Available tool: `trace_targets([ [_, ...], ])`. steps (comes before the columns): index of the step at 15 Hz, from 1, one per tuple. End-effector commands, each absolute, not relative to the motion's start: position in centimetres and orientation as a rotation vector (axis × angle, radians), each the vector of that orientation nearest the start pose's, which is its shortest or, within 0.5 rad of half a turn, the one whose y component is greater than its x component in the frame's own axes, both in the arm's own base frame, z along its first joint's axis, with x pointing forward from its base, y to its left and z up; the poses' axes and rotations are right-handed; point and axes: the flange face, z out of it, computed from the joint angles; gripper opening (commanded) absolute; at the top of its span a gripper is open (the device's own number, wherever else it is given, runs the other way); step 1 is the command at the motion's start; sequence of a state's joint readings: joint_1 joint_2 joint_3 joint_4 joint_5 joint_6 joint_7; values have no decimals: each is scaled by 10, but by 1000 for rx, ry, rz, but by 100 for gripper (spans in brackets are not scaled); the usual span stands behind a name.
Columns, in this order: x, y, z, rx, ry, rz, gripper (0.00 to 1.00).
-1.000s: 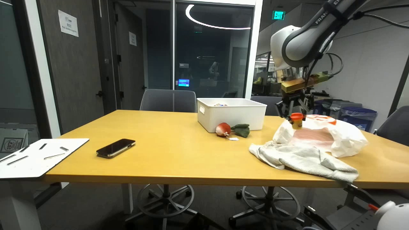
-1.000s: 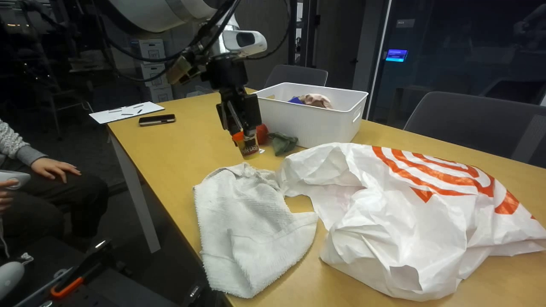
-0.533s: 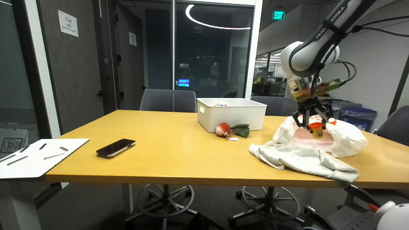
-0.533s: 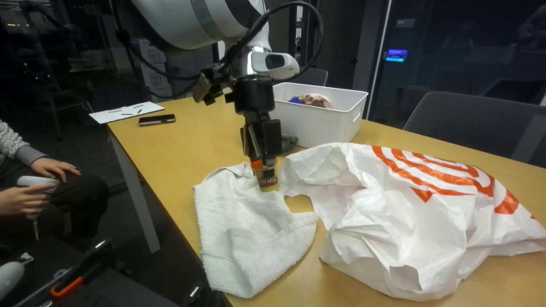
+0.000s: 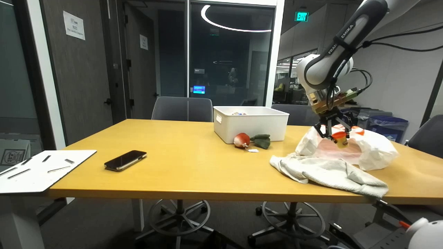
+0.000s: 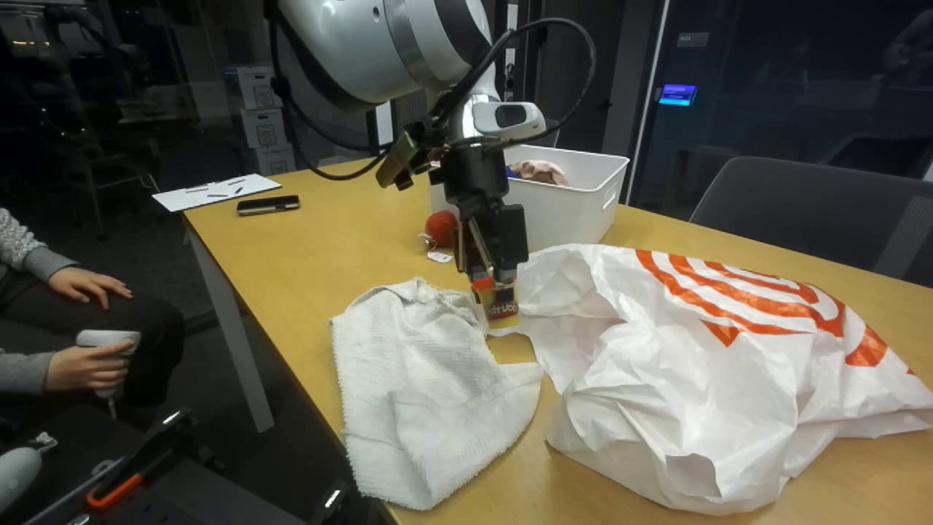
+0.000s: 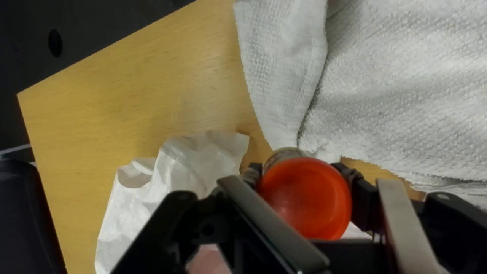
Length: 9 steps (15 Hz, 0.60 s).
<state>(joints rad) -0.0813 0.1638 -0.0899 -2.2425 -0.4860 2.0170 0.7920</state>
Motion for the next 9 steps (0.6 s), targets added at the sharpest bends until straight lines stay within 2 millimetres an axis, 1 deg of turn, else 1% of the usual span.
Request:
trace_targets([
  [1,509,-143,261,2469,-852,-306,24],
  [4,520,-167,244,2477,-858,-283,24],
  [6,531,-184,229,2464,-863,-259,24],
  [8,541,-201,223,2427,-858,-239,24],
  [9,543,-212,224,2375,-861,-232,24],
])
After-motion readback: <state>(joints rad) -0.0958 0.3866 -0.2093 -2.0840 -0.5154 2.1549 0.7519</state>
